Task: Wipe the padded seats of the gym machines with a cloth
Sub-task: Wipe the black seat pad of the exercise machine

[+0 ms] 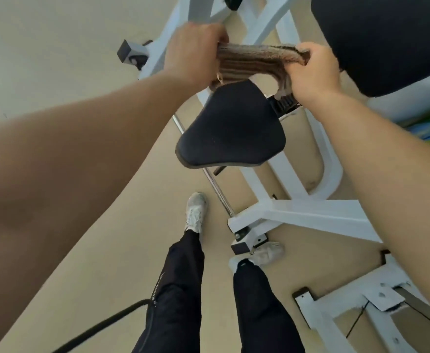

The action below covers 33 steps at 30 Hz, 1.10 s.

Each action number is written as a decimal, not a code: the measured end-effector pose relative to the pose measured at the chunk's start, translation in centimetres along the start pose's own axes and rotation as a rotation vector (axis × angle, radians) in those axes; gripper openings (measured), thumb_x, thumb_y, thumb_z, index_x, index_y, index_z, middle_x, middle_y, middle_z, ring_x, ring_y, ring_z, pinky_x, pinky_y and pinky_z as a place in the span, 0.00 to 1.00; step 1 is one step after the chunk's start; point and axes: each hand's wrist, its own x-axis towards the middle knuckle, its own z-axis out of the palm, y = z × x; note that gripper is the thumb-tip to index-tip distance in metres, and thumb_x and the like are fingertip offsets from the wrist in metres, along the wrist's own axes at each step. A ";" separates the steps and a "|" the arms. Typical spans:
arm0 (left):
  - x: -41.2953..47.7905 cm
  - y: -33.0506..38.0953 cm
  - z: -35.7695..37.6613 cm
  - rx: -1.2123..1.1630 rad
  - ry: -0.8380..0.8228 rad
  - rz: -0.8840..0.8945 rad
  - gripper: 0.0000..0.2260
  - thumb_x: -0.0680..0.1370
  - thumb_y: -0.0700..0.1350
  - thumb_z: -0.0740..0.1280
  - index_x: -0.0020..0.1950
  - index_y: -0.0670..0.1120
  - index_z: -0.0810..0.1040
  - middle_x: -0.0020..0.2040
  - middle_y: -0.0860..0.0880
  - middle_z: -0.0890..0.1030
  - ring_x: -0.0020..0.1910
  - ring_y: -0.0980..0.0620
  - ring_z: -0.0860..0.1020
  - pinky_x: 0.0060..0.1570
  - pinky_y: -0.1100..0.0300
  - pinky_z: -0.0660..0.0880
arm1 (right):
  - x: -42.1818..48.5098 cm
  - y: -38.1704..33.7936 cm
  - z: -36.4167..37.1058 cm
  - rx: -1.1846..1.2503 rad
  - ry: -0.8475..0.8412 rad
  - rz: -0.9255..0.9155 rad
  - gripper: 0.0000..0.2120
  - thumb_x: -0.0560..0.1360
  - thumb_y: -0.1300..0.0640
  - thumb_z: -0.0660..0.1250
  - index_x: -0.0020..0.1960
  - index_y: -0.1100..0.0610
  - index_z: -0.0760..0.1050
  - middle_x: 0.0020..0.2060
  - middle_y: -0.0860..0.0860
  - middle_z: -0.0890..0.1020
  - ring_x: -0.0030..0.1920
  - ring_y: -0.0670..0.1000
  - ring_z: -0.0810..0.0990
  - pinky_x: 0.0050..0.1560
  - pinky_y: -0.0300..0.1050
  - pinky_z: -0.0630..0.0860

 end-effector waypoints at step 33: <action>4.7 -4.9 25.3 0.181 -0.376 0.355 0.28 0.84 0.55 0.44 0.82 0.43 0.50 0.82 0.41 0.50 0.81 0.44 0.49 0.78 0.46 0.48 | 5.8 15.8 22.7 -0.483 -0.192 0.000 0.33 0.83 0.40 0.43 0.82 0.55 0.42 0.82 0.55 0.43 0.81 0.55 0.41 0.80 0.57 0.42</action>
